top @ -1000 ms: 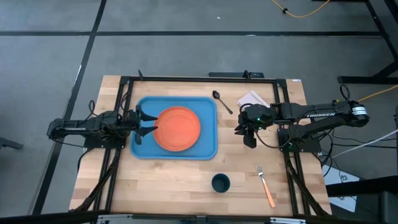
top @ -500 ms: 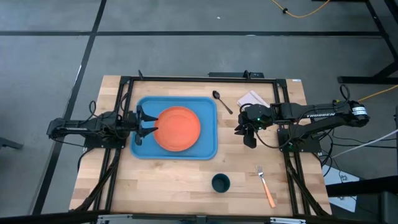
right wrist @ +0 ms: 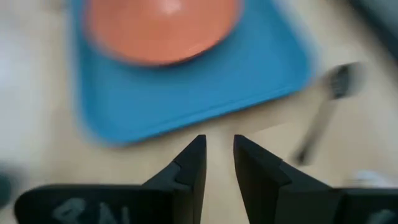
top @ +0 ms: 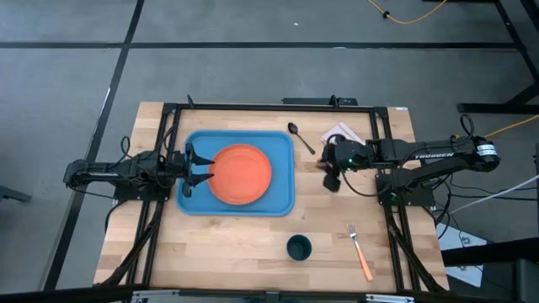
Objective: Pick and place plate/cup/fork/spoon on tray
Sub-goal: Put the black spoon on the blue serving tray at the right of the orange plate
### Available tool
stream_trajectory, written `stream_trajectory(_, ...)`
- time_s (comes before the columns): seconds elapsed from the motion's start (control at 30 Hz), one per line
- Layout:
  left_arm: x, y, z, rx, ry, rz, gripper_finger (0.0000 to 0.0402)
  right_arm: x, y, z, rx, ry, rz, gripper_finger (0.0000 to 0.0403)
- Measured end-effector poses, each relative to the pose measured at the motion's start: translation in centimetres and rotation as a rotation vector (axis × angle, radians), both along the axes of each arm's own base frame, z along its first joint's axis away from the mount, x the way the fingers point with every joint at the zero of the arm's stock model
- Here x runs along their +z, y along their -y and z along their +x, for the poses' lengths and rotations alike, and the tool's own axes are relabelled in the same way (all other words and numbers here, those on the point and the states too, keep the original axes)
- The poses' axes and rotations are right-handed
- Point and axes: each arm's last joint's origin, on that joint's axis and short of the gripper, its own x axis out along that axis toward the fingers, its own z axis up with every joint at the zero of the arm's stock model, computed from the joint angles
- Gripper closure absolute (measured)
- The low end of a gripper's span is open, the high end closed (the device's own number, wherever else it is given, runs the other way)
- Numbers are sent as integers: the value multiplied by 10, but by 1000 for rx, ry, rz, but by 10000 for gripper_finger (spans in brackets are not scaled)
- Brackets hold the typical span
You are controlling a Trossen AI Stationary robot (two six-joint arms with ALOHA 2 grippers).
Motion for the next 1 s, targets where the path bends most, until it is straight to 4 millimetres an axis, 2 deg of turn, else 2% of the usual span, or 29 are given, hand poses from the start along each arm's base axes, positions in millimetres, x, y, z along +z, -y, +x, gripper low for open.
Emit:
stream_trajectory(0.1,0,0,0,1,0,0,194,0,11,6,-90,28,-98,317)
stream_trajectory(0.2,0,0,0,1,0,0,194,0,26,16,-139,76,-118,317)
stream_trajectory(0.37,0,0,0,2,0,0,194,-12,49,19,-250,26,-79,317)
stream_trajectory(0.53,0,0,0,2,0,0,194,-32,78,15,-507,-33,47,317)
stream_trajectory(0.63,0,0,0,2,0,0,194,-45,95,17,-588,-60,77,317)
stream_trajectory(0.83,0,0,0,2,0,0,194,-75,123,28,-585,-87,181,317)
stream_trajectory(1.0,0,0,0,2,0,0,194,-98,137,37,-550,-107,206,317)
